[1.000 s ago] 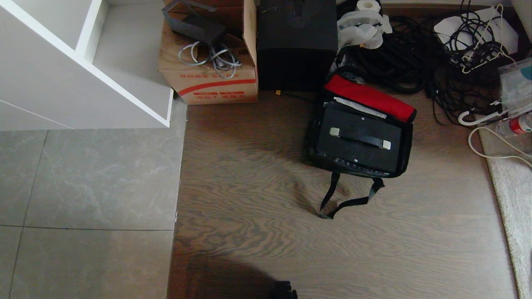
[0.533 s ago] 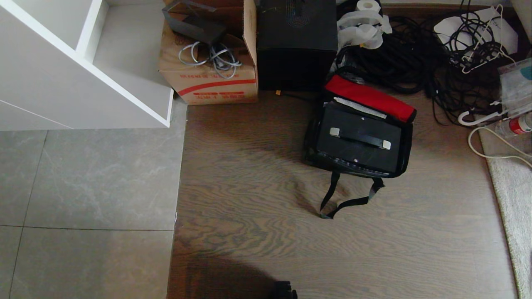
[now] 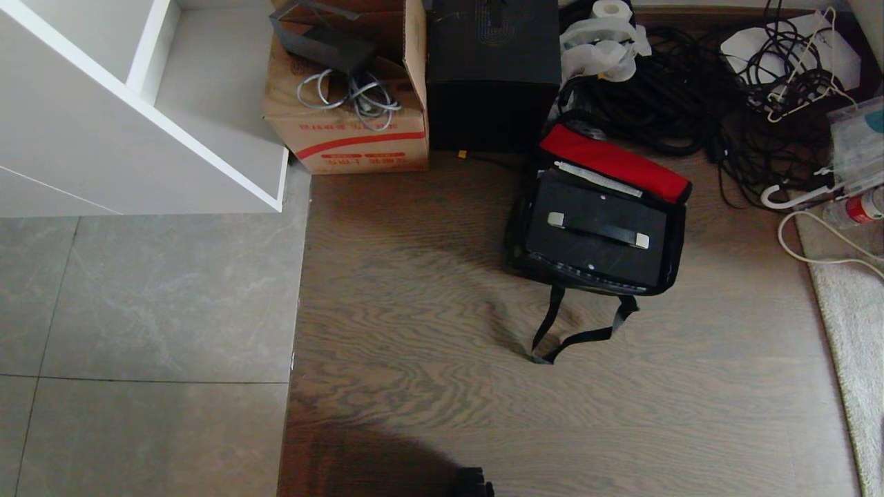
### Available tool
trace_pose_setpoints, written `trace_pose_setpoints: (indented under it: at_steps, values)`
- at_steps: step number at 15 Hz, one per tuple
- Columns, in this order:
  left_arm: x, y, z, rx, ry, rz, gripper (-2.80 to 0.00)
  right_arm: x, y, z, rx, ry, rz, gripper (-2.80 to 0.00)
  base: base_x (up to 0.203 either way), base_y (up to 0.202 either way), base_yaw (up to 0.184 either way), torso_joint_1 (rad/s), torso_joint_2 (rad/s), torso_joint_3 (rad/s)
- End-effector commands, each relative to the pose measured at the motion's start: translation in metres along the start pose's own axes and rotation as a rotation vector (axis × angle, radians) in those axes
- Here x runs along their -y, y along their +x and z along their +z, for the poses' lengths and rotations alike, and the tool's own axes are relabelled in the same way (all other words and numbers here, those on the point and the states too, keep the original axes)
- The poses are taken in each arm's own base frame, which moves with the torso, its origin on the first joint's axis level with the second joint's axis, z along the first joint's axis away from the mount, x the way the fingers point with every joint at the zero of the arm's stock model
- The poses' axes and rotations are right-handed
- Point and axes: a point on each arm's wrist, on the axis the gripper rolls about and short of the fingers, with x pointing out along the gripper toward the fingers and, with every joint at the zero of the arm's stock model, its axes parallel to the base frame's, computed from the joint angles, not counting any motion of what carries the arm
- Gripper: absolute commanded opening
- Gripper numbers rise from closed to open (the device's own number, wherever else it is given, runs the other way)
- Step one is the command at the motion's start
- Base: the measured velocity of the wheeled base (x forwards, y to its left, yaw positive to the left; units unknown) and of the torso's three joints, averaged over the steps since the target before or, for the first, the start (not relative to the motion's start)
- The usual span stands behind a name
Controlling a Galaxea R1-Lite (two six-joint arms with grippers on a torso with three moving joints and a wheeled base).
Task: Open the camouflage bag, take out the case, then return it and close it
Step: Grip the handle
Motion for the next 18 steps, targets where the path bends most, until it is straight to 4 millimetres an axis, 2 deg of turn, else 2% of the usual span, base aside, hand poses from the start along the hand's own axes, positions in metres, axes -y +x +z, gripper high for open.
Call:
trace_pose_setpoints:
  at_steps: [1, 8, 18]
  values:
    - [0.000, 0.001, -0.003, -0.010, -0.001, 0.001, -2.80, 0.000, 0.000, 0.000, 0.001, 0.006, -0.007, -2.80, 0.000, 0.000, 0.000, 0.000, 0.00, 0.000]
    - [0.000, 0.001, -0.003, -0.008, -0.001, 0.001, -2.80, -0.001, -0.020, -0.011, 0.294, 0.000, -0.037, -2.80, 0.000, 0.000, 0.000, 0.000, 0.00, 0.000]
    - [0.000, 0.001, -0.003, -0.008, -0.001, 0.002, -2.80, -0.001, -0.020, -0.011, 0.317, 0.003, -0.041, -2.80, 0.000, 0.000, 0.000, 0.000, 0.00, 0.000]
